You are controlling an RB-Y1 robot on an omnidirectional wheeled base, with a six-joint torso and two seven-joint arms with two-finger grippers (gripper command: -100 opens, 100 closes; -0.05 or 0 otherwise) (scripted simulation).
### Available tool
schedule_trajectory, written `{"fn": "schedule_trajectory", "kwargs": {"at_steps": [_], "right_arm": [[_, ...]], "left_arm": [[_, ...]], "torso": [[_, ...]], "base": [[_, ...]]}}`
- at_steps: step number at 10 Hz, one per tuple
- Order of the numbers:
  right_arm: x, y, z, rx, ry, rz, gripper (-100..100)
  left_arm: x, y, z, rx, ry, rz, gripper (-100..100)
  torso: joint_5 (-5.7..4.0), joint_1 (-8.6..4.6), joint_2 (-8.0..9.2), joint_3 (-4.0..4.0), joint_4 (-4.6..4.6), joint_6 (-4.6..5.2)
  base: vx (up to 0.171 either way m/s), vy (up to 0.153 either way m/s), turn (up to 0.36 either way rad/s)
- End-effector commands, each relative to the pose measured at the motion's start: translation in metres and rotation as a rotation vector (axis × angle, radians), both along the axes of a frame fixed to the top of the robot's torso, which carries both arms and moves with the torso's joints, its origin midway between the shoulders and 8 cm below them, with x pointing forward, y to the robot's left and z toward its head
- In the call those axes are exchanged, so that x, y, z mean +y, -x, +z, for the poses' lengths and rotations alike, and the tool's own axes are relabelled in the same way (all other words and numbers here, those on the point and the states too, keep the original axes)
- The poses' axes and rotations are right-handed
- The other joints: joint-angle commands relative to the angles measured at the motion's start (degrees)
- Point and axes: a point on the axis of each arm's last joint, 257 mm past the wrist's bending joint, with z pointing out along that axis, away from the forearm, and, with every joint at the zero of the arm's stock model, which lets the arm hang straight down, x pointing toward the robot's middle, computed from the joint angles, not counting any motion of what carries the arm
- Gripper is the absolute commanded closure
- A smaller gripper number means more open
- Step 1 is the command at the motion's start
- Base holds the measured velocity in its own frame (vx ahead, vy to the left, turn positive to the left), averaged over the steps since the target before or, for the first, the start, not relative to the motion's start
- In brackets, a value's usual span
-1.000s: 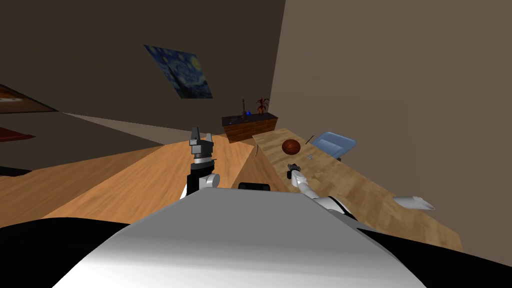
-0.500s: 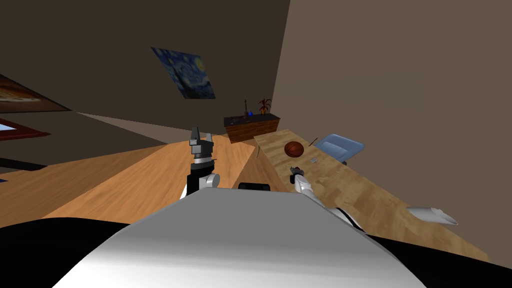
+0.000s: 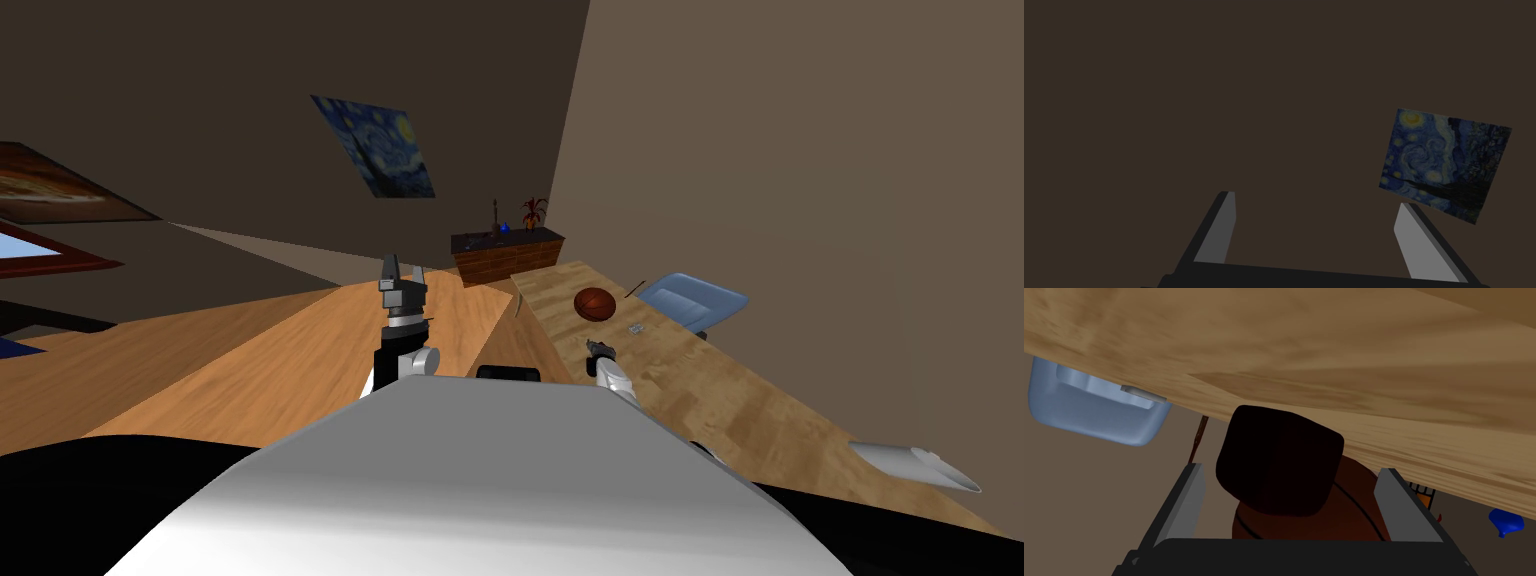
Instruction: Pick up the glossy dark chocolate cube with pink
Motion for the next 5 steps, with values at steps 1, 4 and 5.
{"fn": "schedule_trajectory", "kwargs": {"at_steps": [1, 4, 5], "right_arm": [[-0.0121, 0.0176, 0.0021, 0.004, 0.011, -0.008, -100], [-0.0092, 0.0137, 0.0022, 0.003, 0.011, -0.007, 100], [-0.0097, 0.0134, 0.0028, 0.002, 0.011, -0.008, 100]], "left_arm": [[0.0, 0.0, 0.0, 0.0, 0.0, 0.0, 0], [0.0, 0.0, 0.0, 0.0, 0.0, 0.0, 0], [0.0, 0.0, 0.0, 0.0, 0.0, 0.0, 0]], "torso": [[0.0, 0.0, 0.0, 0.0, 0.0, 0.0], [-0.08, -0.02, 0.16, 0.09, 0.03, -0.07], [-0.13, -0.04, 0.14, 0.06, 0.0, -0.1]], "base": [[0.053, 0.009, 0.044], [0.01, 0.0, -0.002], [0.0, 0.0, 0.0]]}}
